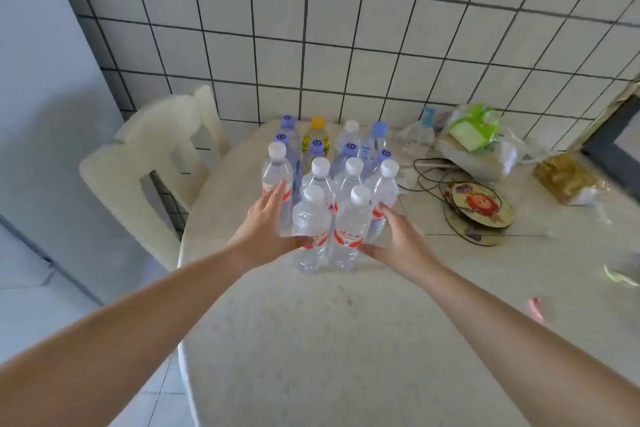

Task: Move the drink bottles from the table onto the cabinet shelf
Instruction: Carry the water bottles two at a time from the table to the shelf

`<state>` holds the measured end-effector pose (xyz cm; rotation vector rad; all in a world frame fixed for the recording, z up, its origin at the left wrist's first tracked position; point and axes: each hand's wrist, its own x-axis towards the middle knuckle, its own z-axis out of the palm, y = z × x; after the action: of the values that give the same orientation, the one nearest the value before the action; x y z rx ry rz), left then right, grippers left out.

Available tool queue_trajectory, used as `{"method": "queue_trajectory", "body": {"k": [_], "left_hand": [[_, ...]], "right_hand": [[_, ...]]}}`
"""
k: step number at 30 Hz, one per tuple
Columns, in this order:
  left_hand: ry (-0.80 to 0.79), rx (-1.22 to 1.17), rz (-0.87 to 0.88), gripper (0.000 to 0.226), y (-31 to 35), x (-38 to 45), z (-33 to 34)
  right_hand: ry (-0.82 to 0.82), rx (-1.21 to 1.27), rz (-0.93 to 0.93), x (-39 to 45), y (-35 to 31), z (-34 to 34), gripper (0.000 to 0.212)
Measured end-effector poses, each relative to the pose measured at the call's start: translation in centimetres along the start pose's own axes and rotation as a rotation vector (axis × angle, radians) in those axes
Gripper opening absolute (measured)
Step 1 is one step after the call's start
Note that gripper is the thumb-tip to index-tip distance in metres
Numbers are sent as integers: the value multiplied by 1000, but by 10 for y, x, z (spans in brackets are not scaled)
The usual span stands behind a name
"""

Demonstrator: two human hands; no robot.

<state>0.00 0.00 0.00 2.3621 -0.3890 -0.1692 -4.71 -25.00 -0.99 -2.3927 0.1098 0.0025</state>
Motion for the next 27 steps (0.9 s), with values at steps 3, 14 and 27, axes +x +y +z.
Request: {"method": "queue_trajectory", "body": {"k": [3,14,27], "left_hand": [[35,-68,-29,118,-10,12,18],[249,-366,-171,82,-3,21,67],[460,-426,-400,81,2,-59,64]], "right_hand": [[-1,100,-3,14,16,13,89],[36,345,-130,38,29,36,80],[-233,425,-226,29,20,41,70]]}}
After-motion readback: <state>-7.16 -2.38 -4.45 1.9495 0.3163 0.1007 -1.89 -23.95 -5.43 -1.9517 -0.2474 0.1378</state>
